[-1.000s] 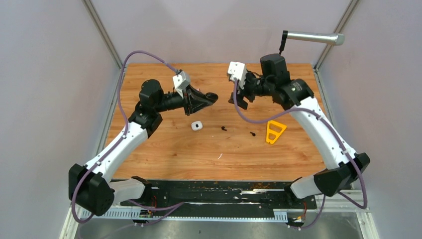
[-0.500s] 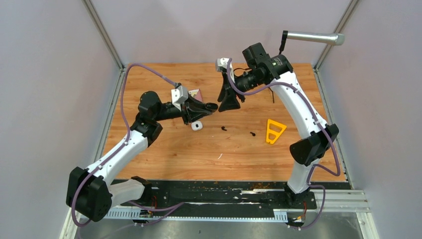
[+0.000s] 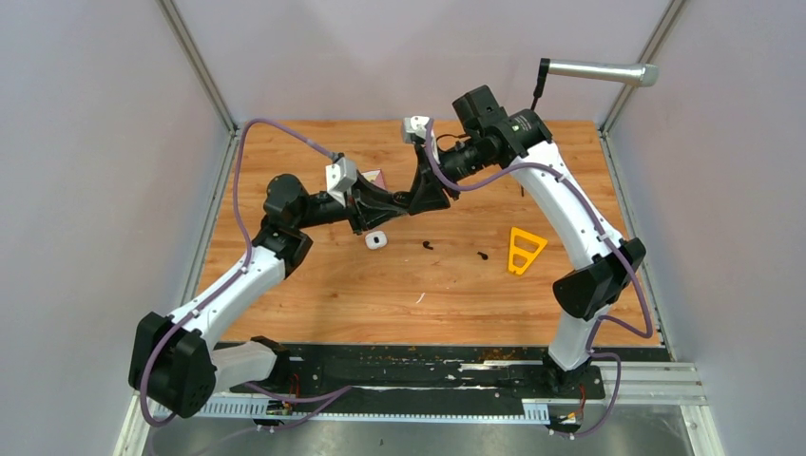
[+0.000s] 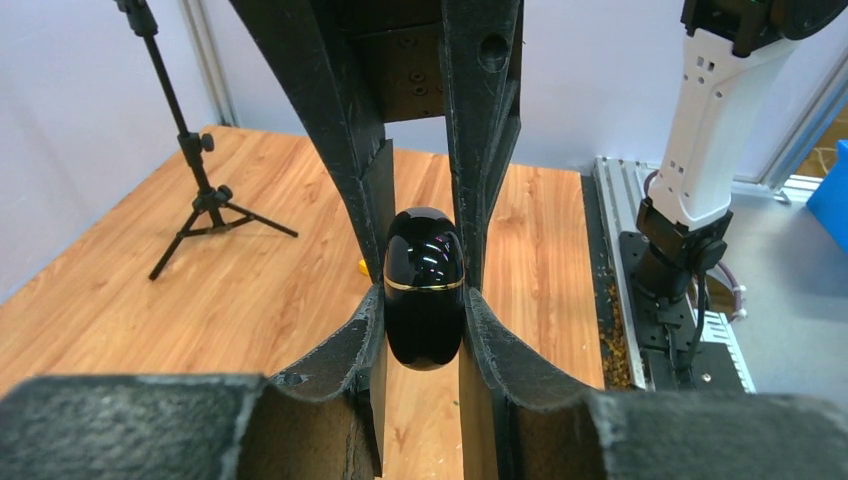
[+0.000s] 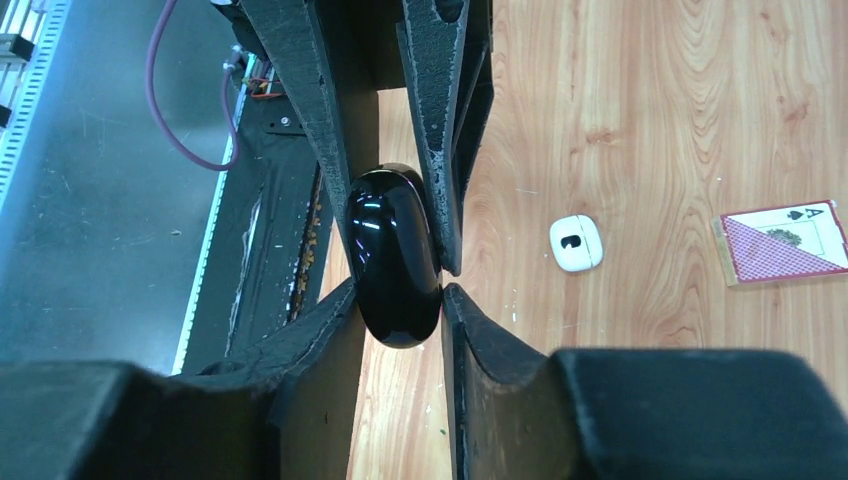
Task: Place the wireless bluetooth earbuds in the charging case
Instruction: Pick up the charging case at the center of the board.
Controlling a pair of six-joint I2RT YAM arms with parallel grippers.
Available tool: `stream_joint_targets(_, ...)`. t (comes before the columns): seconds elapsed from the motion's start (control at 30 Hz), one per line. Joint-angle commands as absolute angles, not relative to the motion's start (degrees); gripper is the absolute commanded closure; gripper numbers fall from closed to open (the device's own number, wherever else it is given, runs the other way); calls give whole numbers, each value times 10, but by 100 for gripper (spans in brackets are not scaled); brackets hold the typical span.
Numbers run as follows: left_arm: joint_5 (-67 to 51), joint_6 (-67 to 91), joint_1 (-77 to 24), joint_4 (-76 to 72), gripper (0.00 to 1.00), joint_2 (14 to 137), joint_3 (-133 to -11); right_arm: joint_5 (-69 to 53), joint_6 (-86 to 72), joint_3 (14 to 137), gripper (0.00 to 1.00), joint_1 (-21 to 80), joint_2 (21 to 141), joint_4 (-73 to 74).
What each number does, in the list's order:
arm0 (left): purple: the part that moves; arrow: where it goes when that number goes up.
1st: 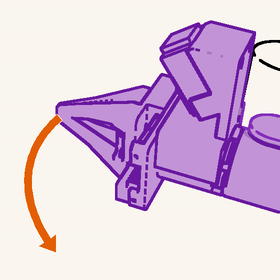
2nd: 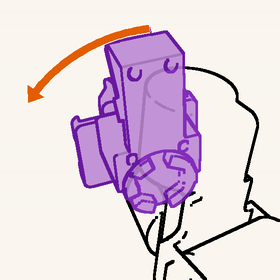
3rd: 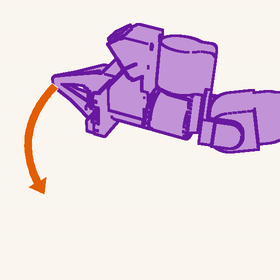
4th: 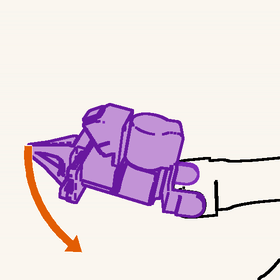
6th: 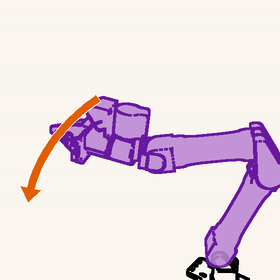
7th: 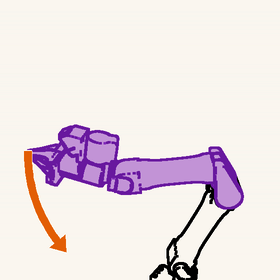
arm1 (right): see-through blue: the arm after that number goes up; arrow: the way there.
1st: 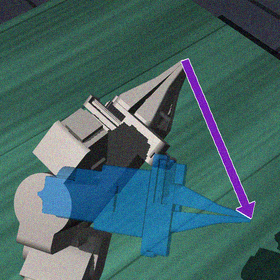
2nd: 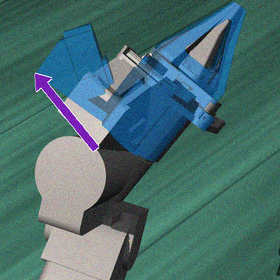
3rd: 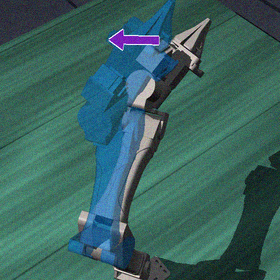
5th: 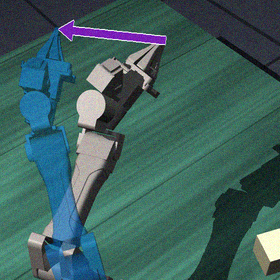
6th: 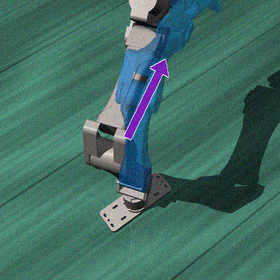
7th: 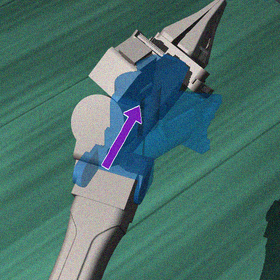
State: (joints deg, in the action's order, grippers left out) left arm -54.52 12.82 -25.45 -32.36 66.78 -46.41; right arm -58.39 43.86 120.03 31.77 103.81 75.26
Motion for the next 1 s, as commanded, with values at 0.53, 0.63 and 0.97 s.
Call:
stream_joint_targets(0.53,-534,-70,-254,-52,50,671,-536,-429,501,1212,100,343,992,799)
stream_joint_targets(0.63,-545,-92,-256,-72,49,660,-518,-402,487,1216,100,349,994,800)
stream_joint_targets(0.97,-545,-67,-265,-117,48,666,-505,-339,446,1271,100,369,1032,805)
